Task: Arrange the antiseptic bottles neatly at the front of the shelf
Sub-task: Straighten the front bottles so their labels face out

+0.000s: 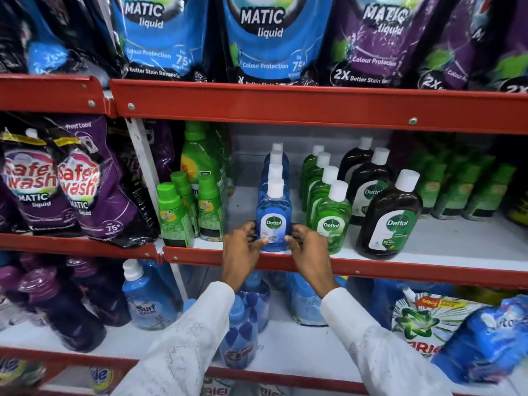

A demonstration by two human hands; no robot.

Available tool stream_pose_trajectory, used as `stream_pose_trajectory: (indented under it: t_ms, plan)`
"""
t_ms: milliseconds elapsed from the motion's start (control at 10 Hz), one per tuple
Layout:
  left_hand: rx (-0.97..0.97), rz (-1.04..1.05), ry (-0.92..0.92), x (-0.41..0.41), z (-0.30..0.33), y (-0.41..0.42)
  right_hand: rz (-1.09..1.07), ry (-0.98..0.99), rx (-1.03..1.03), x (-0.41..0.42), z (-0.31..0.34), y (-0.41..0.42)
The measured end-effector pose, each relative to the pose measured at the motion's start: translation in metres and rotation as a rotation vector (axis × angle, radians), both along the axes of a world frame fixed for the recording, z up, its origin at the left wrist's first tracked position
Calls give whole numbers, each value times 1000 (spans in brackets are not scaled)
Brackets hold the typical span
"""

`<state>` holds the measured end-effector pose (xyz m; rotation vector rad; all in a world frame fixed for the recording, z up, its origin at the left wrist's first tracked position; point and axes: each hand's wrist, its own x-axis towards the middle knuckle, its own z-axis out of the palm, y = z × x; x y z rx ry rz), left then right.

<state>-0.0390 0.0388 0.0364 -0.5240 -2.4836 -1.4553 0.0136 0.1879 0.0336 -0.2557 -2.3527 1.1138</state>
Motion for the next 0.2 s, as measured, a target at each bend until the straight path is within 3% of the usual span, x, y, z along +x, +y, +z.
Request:
stream_pose_trajectory:
  t_ms: [200]
  plan:
    - [12, -18, -29, 4, 3, 0, 29, -22, -76, 6, 8, -1]
